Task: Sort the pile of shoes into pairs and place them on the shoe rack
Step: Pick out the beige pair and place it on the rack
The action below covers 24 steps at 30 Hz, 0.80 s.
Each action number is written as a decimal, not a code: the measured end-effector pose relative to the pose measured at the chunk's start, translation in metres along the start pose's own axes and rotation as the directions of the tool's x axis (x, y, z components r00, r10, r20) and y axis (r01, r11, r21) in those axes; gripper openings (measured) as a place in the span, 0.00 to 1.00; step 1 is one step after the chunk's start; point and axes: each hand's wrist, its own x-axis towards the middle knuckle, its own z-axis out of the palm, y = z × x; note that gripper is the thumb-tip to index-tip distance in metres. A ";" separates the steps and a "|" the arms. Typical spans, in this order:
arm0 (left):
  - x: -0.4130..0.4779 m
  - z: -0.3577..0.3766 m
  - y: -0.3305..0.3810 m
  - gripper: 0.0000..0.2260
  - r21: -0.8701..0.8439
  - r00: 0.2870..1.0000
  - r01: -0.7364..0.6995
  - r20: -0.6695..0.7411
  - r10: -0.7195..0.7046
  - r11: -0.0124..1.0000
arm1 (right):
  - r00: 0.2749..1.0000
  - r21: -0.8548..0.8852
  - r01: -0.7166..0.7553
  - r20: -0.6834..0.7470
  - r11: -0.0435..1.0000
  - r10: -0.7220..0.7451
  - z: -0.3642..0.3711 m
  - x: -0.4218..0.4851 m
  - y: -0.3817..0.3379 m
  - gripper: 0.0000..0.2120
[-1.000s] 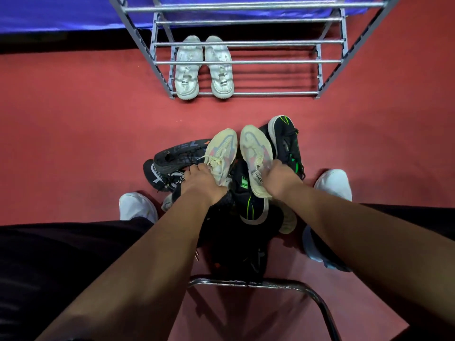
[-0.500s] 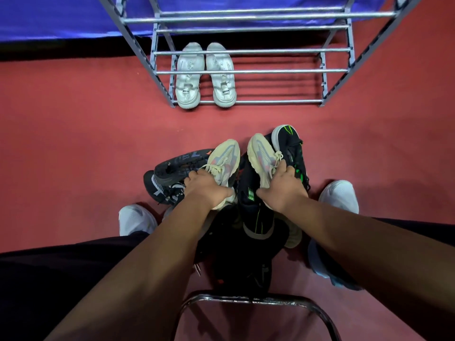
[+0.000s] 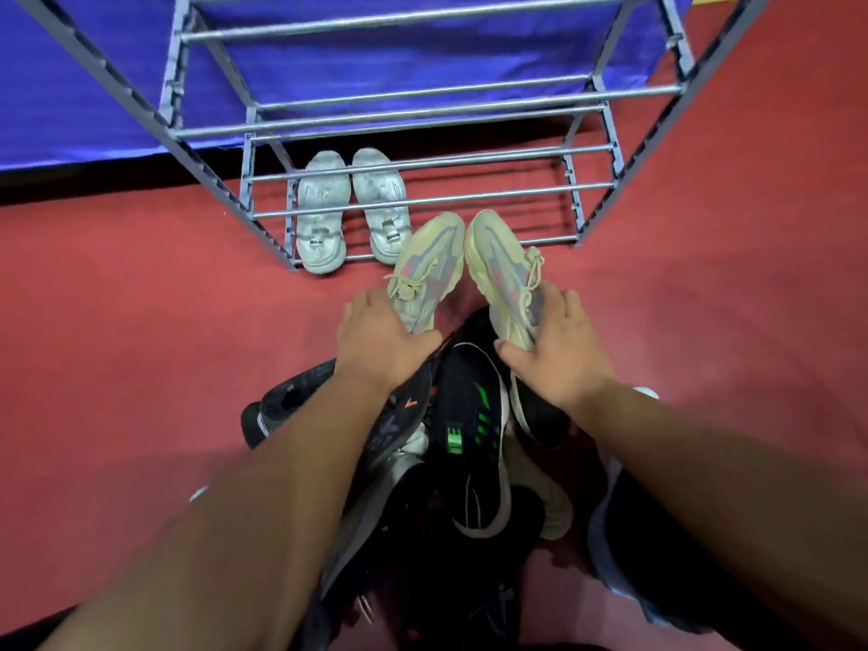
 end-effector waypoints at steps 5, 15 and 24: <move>0.062 0.025 0.015 0.36 0.009 0.999 -0.036 -0.016 0.036 0.999 | 0.999 -0.064 -0.028 -0.045 0.998 0.026 0.003 0.069 0.024 0.37; 0.186 0.080 0.074 0.36 0.050 0.994 -0.036 -0.100 0.041 0.998 | 0.983 -0.108 -0.118 -0.150 0.987 0.102 0.035 0.206 0.039 0.37; 0.230 0.096 0.084 0.32 0.348 0.995 0.004 -0.097 0.032 0.937 | 0.996 -0.302 -0.079 0.015 0.950 0.088 0.053 0.271 0.012 0.31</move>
